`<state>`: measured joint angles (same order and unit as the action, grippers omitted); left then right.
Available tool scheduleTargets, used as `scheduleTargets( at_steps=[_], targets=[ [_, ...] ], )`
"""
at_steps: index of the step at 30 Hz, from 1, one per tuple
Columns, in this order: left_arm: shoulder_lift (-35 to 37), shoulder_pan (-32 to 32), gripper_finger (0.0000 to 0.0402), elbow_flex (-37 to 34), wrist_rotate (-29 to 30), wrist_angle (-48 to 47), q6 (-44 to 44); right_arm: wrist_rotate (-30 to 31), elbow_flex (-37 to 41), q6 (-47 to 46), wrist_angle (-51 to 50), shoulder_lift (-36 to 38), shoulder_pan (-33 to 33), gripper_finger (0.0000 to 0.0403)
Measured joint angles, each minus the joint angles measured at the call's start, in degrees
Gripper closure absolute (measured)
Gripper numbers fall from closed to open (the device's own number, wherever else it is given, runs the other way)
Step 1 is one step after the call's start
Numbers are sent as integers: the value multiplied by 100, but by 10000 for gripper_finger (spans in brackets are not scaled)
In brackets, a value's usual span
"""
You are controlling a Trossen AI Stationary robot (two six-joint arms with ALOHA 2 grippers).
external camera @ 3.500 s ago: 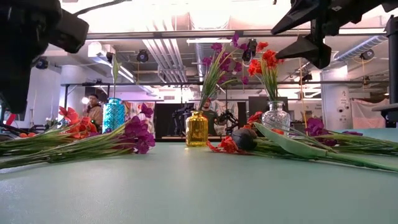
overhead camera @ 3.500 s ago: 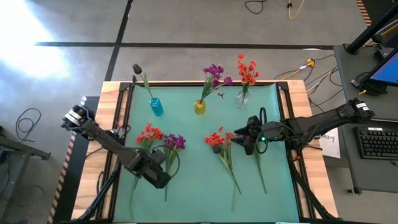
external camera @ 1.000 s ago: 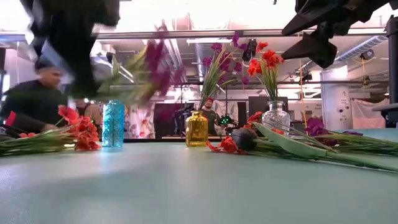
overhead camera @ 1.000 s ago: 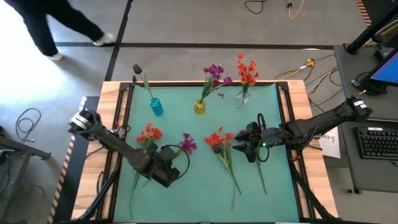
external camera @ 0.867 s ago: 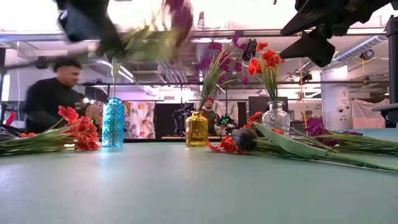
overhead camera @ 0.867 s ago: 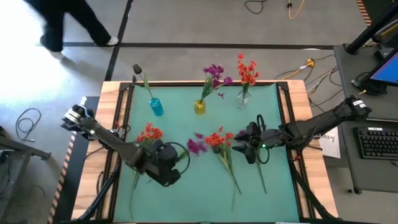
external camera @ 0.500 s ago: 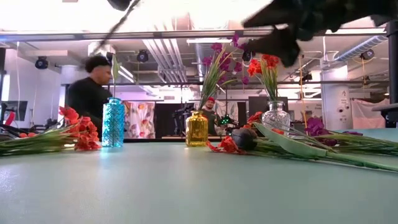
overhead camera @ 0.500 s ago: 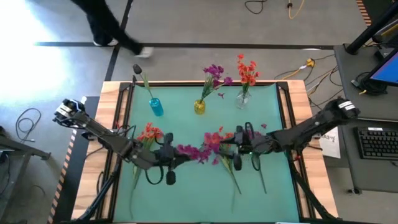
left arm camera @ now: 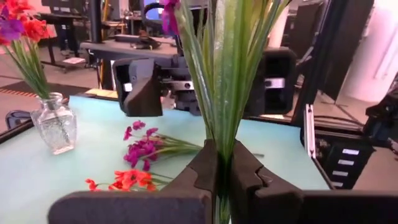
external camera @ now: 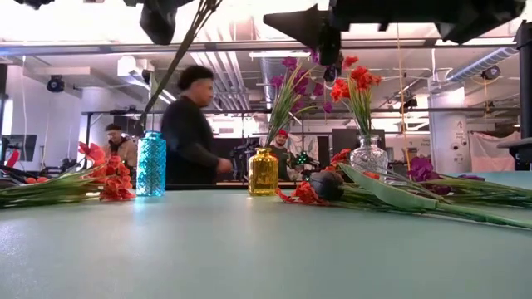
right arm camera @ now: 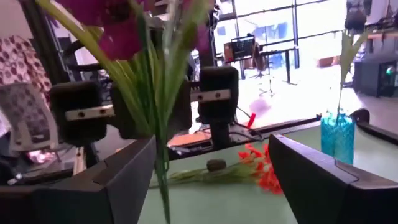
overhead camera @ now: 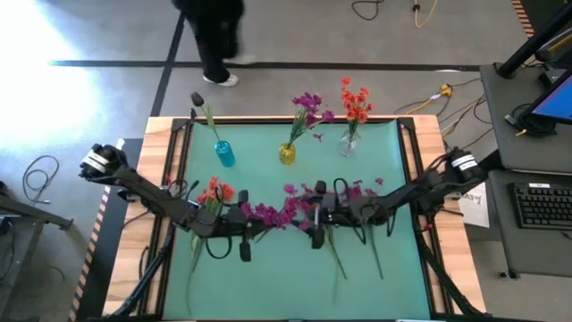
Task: Sort flowers into vase by color
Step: Put the left purple flowers into the yellow vase
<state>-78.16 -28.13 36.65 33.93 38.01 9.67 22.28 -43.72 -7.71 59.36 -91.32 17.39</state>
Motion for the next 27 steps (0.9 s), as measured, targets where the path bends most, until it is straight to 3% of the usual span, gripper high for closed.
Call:
scheduleTargets(
  at_steps=[8,19,23,27],
  targets=[
    [-109,87,401,-68,9,236,-20,-202,-436,155,-64,-280,-58,75],
    [-597,285,401,273,29,253,-20,-378,-1000,542,-103,-644,-68,81],
    [-693,285,401,382,23,263,-16,-382,-1053,483,-263,-669,-68,115],
    [-653,297,389,373,12,233,14,-380,-1044,433,-306,-669,-69,180]
  ],
)
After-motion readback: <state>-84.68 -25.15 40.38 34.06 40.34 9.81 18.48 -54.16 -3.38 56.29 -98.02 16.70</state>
